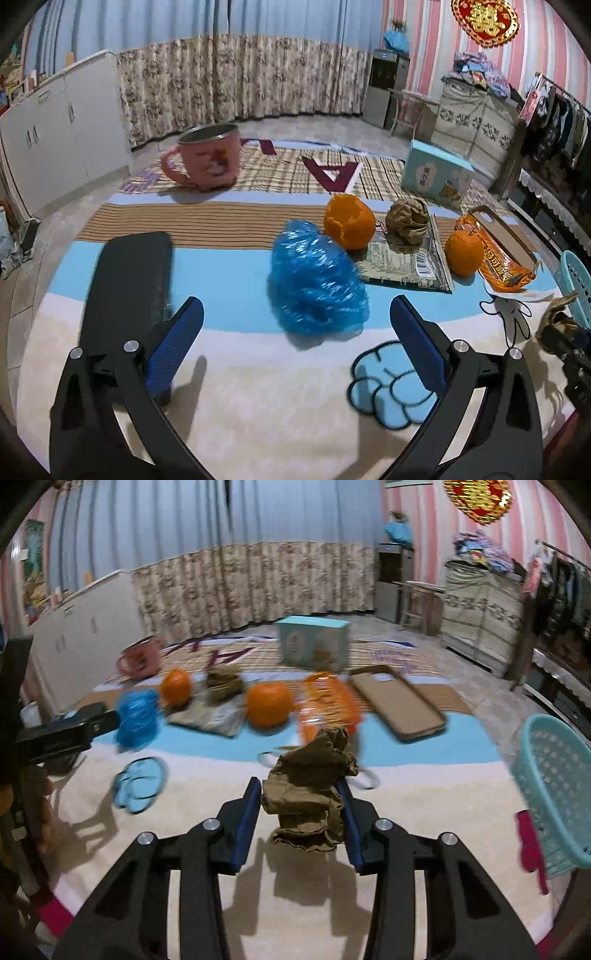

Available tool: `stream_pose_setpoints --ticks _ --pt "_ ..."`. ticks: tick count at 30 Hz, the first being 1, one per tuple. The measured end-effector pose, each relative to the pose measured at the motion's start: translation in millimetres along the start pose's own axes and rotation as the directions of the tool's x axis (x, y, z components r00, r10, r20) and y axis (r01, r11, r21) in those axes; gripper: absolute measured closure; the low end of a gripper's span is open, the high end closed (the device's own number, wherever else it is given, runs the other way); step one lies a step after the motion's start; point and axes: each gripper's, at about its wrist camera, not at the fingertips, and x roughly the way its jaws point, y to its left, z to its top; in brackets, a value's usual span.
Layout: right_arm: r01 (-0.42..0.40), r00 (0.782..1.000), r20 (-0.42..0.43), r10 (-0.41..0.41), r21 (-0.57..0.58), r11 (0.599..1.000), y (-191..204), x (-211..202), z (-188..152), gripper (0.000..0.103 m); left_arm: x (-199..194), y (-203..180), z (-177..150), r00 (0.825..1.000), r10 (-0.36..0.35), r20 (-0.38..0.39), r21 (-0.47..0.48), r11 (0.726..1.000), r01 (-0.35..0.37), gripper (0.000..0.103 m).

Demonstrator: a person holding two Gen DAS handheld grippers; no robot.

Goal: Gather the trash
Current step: 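Grasp the tan glove with the right tool while the left tool grasps the blue plastic bag, then carry the tan glove and blue bag to the blue basket and release both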

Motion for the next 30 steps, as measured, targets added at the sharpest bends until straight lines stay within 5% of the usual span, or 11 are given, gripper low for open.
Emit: stream_pose_setpoints --ticks 5,8,12,16,30 --pt "0.028 1.000 0.003 -0.028 0.056 0.998 -23 2 7 0.062 24 -17 9 0.999 0.016 -0.036 0.034 0.999 -0.015 0.006" --pt "0.028 1.000 0.010 -0.028 0.068 0.997 -29 0 8 0.062 35 -22 12 0.998 0.022 -0.052 0.052 0.998 -0.020 0.015" --pt "0.011 1.000 0.008 -0.012 0.094 0.996 -34 -1 9 0.062 53 -20 13 0.993 0.016 -0.119 0.046 0.999 -0.011 0.046" --pt "0.006 1.000 0.020 -0.008 0.105 0.994 -34 -4 10 0.062 50 -17 13 0.994 -0.009 -0.112 0.029 1.000 0.012 0.061" --pt "0.031 0.998 0.049 -0.039 0.162 0.986 -55 -17 9 0.062 -39 -43 13 1.000 -0.008 0.010 0.082 0.997 0.007 0.064"
